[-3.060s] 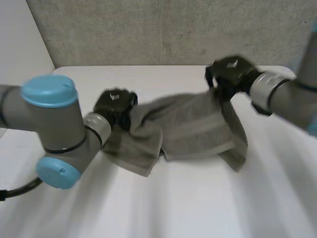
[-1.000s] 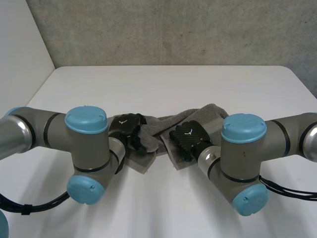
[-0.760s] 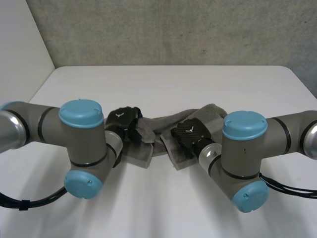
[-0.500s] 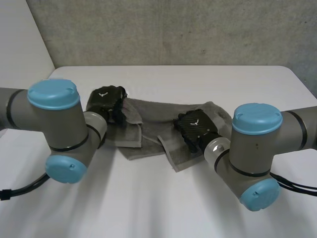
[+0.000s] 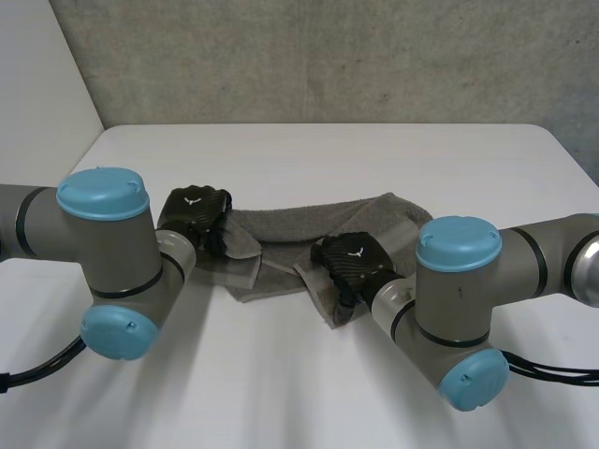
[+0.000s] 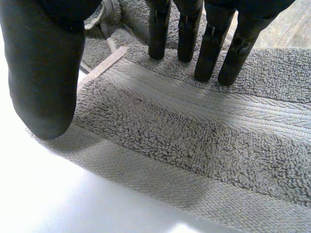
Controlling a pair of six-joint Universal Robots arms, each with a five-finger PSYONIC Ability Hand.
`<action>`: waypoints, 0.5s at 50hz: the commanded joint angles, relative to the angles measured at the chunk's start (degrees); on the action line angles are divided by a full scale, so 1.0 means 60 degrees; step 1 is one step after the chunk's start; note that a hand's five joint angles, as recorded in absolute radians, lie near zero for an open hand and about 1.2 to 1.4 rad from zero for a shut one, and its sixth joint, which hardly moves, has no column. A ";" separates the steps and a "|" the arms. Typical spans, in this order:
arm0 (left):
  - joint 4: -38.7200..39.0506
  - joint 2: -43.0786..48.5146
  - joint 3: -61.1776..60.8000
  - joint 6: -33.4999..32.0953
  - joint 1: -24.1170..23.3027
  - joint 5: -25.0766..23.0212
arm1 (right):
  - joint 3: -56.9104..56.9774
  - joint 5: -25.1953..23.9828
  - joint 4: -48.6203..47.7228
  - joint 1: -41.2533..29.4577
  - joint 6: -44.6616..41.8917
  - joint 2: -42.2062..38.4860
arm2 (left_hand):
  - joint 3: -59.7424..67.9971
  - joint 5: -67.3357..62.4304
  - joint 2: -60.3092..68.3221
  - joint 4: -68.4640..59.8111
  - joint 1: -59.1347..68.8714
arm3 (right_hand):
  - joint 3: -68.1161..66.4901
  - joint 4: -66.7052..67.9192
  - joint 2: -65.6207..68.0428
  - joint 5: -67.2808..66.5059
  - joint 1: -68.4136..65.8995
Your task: Fold the towel.
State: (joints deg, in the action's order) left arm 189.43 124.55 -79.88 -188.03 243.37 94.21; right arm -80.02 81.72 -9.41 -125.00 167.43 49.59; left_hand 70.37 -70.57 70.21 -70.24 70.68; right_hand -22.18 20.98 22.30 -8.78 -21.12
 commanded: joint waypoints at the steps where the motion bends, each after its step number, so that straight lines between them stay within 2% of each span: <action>1: 0.0011 0.0014 0.0027 0.0005 0.0000 0.0001 | 0.0007 0.0002 0.0001 0.0003 -0.0044 -0.0047 | -0.1419 0.3119 -0.1393 0.1397 -0.1471 | 0.0054 0.0147 -0.0073 -0.0512 -0.0124; 2: 0.0011 0.0014 0.0013 0.0005 0.0000 0.0001 | 0.0007 0.0002 0.0001 0.0003 -0.0059 -0.0091 | -0.1419 0.3119 -0.1393 0.1397 -0.1471 | -0.1111 0.1313 0.1092 -0.1678 -0.1289; 3: 0.0011 0.0014 0.0012 0.0005 0.0000 0.0001 | 0.0007 0.0002 0.0001 0.0003 -0.0059 -0.0091 | -0.1419 0.3119 -0.1393 0.1397 -0.1471 | -0.1123 0.1325 0.1104 -0.1690 -0.1301; 5: -0.0004 0.0014 0.0012 0.0020 0.0000 0.0015 | 0.0036 0.0017 -0.0013 0.0003 -0.0074 -0.0164 | -0.1419 0.3119 -0.1393 0.1397 -0.1471 | -0.5304 0.5505 0.5285 -0.5871 -0.5482; 6: -0.0004 0.0014 0.0012 0.0020 0.0000 0.0016 | 0.0036 0.0017 -0.0013 0.0003 -0.0074 -0.0164 | -0.1419 0.3119 -0.1393 0.1397 -0.1471 | -0.5328 0.5530 0.5309 -0.5895 -0.5506; 7: -0.0004 -0.0001 0.0012 0.0020 0.0000 0.0016 | 0.0065 0.0032 -0.0013 0.0003 -0.0088 -0.0179 | -0.1419 0.3119 -0.1393 0.1397 -0.1471 | -0.7938 0.8139 0.7918 -0.8504 -0.8115; 8: 0.0011 0.0014 0.0012 0.0020 0.0015 0.0016 | 0.0095 0.0046 -0.0013 0.0017 -0.0088 -0.0150 | -0.1419 0.3119 -0.1393 0.1397 -0.1471 | -0.9619 0.9820 0.9600 -1.0186 -0.9797; 14: -0.0004 -0.0015 -0.0002 0.0034 0.0000 0.0016 | 0.0154 0.0105 0.0001 0.0047 -0.0088 0.0041 | -0.1475 0.3175 -0.1449 0.1453 -0.1527 | -0.9636 0.9837 0.9617 -1.0203 -0.9814; 19: -0.0004 -0.0118 -0.0017 0.0034 -0.0014 0.0016 | 0.0051 0.0003 0.0016 0.0135 -0.0088 0.0786 | -0.2146 0.3846 -0.2120 0.2124 -0.2198 | -0.9636 0.9837 0.9617 -1.0203 -0.9814; 25: -0.0004 -0.0162 -0.0017 0.0020 -0.0044 0.0001 | 0.0051 0.0002 0.0133 0.0179 -0.0147 0.1052 | -0.2989 0.4689 -0.2963 0.2967 -0.3041 | -0.9636 0.9837 0.9617 -1.0203 -0.9814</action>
State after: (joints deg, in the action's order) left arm 189.39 123.89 -79.97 -187.83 243.30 94.34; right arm -79.47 81.93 -9.23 -124.26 166.88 53.59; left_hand 62.68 -62.65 62.50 -62.55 62.46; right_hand -76.62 76.79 76.12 -67.45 -77.35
